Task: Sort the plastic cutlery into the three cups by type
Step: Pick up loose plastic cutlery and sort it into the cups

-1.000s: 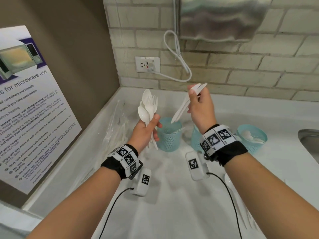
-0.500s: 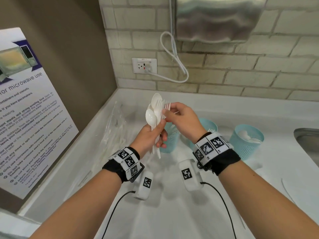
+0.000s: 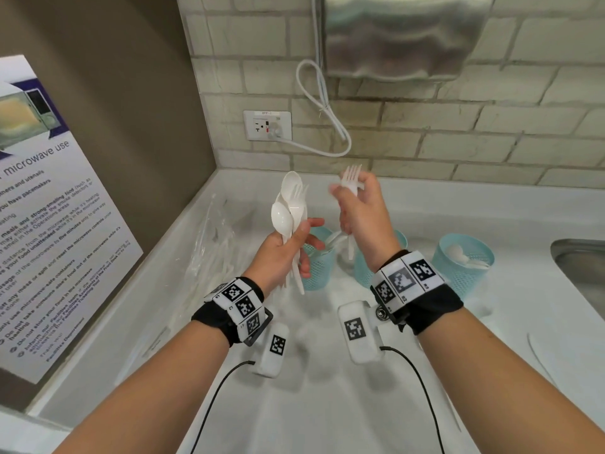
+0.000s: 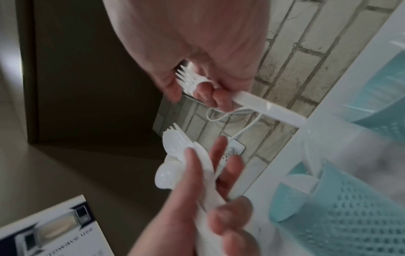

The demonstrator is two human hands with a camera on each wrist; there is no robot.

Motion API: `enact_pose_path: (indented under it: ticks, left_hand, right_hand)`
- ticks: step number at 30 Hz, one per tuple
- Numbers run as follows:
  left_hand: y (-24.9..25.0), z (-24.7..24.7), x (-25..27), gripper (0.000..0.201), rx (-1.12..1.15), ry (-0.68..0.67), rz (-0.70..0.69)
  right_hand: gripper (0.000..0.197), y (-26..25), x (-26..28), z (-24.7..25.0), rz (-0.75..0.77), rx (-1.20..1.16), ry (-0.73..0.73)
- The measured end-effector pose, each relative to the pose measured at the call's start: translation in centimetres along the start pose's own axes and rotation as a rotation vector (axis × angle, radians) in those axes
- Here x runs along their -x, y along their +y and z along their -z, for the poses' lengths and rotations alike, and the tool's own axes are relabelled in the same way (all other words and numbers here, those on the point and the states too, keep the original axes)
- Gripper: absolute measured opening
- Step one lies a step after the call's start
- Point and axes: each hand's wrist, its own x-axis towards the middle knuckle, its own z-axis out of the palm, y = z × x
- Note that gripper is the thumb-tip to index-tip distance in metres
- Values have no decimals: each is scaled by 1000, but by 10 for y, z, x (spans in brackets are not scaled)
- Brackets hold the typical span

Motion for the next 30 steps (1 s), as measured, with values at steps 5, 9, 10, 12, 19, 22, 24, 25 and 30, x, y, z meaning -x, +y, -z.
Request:
enact_pose_path:
  ticks: [5, 9, 10, 12, 19, 22, 24, 25, 30]
  left_hand:
    - [3, -1, 3, 35, 62, -48, 10]
    - [3, 2, 3, 33, 90, -44, 52]
    - [3, 3, 2, 33, 108, -24, 66]
    - [1, 6, -1, 33, 110, 21, 76]
    - [-8, 19, -6, 28, 17, 169, 44]
    - [-10, 14, -7, 27, -12, 185, 32]
    - [-10, 12, -7, 27, -48, 185, 15]
    - [-10, 11, -7, 26, -51, 178, 12]
    - [-8, -4, -8, 22, -22, 88, 21]
  right_hand:
    - [8, 12, 11, -4, -96, 157, -198]
    - [8, 10, 7, -4, -48, 197, -144]
    - [8, 7, 5, -4, -26, 211, -92]
    - [7, 1, -2, -2, 31, 165, 40]
    - [12, -8, -14, 7, 262, 273, 252]
    - [14, 25, -10, 3, 144, 398, 153]
    - [14, 40, -6, 2, 80, 434, 112]
    - [18, 41, -3, 3, 60, 444, 109]
    - [24, 21, 8, 1, 4, 289, -33]
